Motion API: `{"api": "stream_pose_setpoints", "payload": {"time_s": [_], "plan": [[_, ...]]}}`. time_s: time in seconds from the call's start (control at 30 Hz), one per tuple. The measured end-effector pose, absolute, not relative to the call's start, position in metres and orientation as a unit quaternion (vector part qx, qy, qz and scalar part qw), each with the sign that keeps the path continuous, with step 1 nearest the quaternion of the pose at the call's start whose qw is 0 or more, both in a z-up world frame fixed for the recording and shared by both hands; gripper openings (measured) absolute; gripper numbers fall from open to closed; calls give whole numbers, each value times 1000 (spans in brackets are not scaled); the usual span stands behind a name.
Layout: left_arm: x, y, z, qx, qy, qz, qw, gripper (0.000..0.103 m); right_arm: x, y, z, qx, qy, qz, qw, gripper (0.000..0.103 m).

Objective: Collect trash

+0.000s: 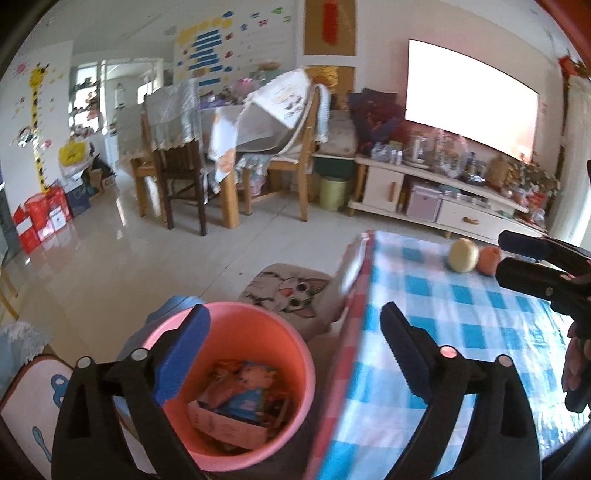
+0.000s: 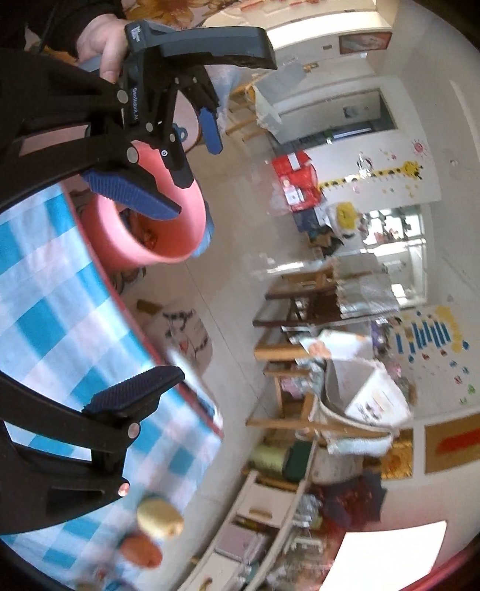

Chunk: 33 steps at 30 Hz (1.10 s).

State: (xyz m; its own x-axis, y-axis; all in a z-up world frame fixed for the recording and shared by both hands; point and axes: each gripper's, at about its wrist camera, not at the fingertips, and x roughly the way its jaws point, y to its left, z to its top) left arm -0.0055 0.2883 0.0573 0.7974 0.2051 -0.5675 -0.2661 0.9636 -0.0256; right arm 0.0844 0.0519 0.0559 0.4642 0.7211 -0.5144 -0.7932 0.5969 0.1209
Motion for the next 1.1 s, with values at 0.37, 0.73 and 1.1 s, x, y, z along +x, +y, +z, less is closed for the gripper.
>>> {"api": "stream_pose_setpoints", "payload": {"time_s": [0.37,0.73,1.1], "plan": [[12,163,91,-12,290,54,956,95,53,-97,74,-50,232,355,904,88],[31,33,82,37,313,-18,949,98,36,-222,56,-36,216,265,939,92],[66,-79,44,65,310,-71,946,98,42,-315,-6,2,249,181,952,93]]}}
